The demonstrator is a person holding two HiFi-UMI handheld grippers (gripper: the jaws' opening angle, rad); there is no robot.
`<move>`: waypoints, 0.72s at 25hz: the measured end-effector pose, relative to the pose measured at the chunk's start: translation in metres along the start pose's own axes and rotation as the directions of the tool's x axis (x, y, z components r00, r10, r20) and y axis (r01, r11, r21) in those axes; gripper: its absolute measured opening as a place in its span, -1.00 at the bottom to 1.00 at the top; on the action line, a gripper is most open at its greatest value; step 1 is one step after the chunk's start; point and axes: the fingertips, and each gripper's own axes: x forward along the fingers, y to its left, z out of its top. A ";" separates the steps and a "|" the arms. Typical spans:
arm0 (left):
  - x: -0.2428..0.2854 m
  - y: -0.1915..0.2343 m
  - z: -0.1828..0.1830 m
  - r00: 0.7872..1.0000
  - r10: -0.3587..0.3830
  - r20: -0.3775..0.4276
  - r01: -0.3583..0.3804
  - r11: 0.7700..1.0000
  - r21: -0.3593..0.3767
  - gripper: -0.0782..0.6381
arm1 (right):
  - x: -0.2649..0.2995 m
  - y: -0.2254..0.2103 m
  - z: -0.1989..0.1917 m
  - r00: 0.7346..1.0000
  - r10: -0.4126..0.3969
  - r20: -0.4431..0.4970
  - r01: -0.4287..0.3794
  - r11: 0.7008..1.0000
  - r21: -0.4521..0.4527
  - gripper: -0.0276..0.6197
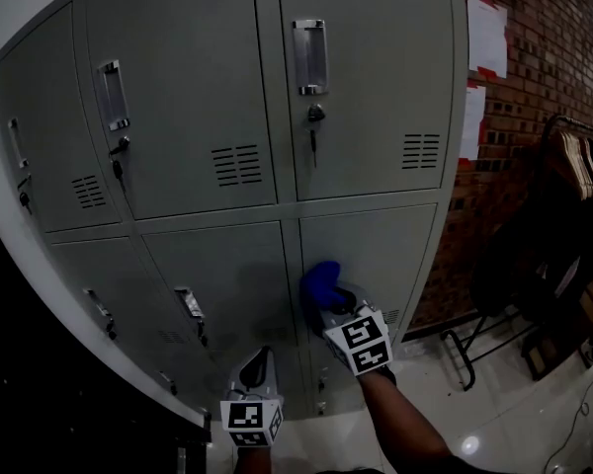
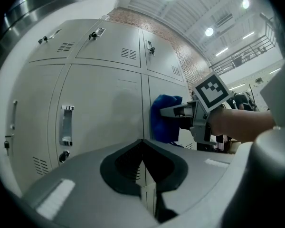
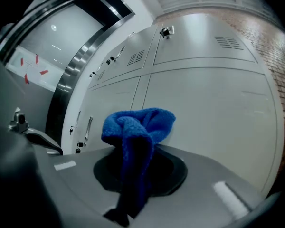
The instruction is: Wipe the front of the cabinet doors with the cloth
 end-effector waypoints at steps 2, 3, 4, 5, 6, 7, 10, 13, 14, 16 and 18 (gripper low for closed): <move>-0.002 0.004 0.000 1.000 0.006 0.000 -0.006 1.000 -0.001 -0.74 | 0.004 0.002 -0.002 1.000 -0.004 -0.003 0.004 1.000 -0.002 -0.76; -0.002 0.005 -0.001 1.000 0.009 -0.002 -0.009 1.000 -0.001 -0.74 | 0.004 0.001 -0.002 1.000 -0.005 -0.002 0.005 1.000 -0.003 -0.76; -0.002 0.006 -0.002 1.000 0.010 -0.005 -0.010 1.000 -0.001 -0.74 | 0.004 0.001 -0.002 1.000 -0.007 -0.002 0.007 1.000 -0.003 -0.76; -0.003 0.007 -0.003 1.000 0.011 -0.009 -0.011 1.000 -0.002 -0.74 | 0.003 0.000 -0.002 1.000 -0.009 -0.003 0.009 1.000 -0.003 -0.76; -0.003 0.008 -0.004 1.000 0.012 -0.011 -0.012 1.000 -0.003 -0.74 | 0.002 -0.001 -0.002 1.000 -0.012 -0.005 0.012 1.000 -0.002 -0.76; -0.004 0.008 -0.004 1.000 0.013 -0.012 -0.013 1.000 -0.003 -0.74 | 0.000 -0.004 -0.003 1.000 -0.017 -0.009 0.017 1.000 -0.002 -0.76; -0.002 0.005 -0.005 1.000 0.006 -0.012 -0.006 1.000 -0.005 -0.74 | -0.007 -0.017 -0.008 0.999 -0.044 -0.023 0.044 0.999 -0.004 -0.76; 0.001 -0.002 -0.007 1.000 -0.009 -0.013 0.009 1.000 -0.005 -0.74 | -0.017 -0.037 -0.014 0.996 -0.081 -0.033 0.081 0.997 -0.002 -0.76; 0.002 -0.004 -0.006 1.000 -0.013 -0.013 0.013 1.000 -0.005 -0.74 | -0.020 -0.044 -0.016 0.995 -0.090 -0.035 0.090 0.996 -0.005 -0.76; 0.003 -0.007 -0.006 1.000 -0.016 -0.012 0.016 1.000 -0.004 -0.74 | -0.027 -0.055 -0.019 0.994 -0.103 -0.041 0.103 0.995 -0.020 -0.76; 0.003 -0.008 -0.006 1.000 -0.017 -0.013 0.017 1.000 -0.003 -0.74 | -0.033 -0.066 -0.023 0.992 -0.117 -0.049 0.116 0.993 -0.036 -0.76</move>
